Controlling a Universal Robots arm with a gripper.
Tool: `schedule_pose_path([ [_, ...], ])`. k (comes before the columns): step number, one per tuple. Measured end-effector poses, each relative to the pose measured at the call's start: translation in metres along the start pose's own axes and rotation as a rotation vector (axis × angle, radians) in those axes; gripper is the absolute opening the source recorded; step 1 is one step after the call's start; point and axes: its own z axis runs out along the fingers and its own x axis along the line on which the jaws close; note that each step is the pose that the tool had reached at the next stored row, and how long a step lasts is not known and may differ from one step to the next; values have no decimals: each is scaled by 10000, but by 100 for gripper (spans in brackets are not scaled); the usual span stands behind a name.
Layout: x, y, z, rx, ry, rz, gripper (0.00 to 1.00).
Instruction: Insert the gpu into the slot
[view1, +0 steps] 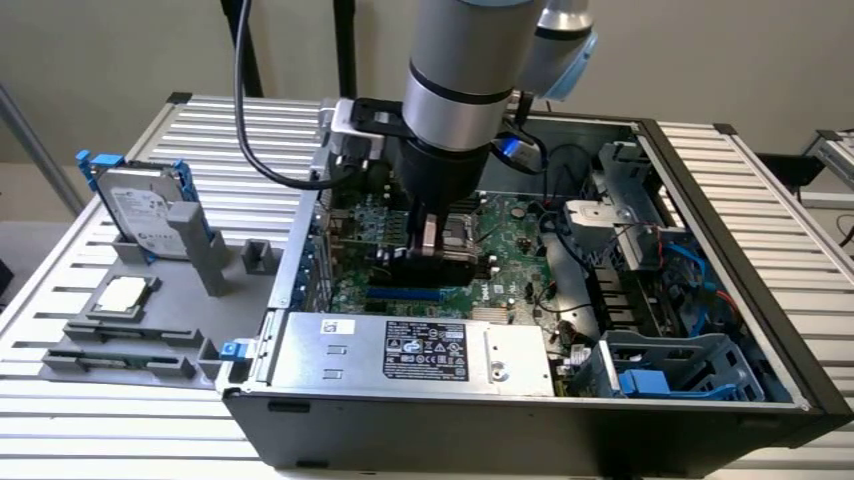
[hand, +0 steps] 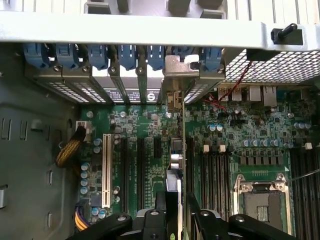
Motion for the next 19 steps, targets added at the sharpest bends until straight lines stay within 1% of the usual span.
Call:
schedule_pose_path([
  [9, -1, 12, 65, 5, -4, 60, 26],
  [19, -2, 11, 106, 4, -4, 62, 26],
])
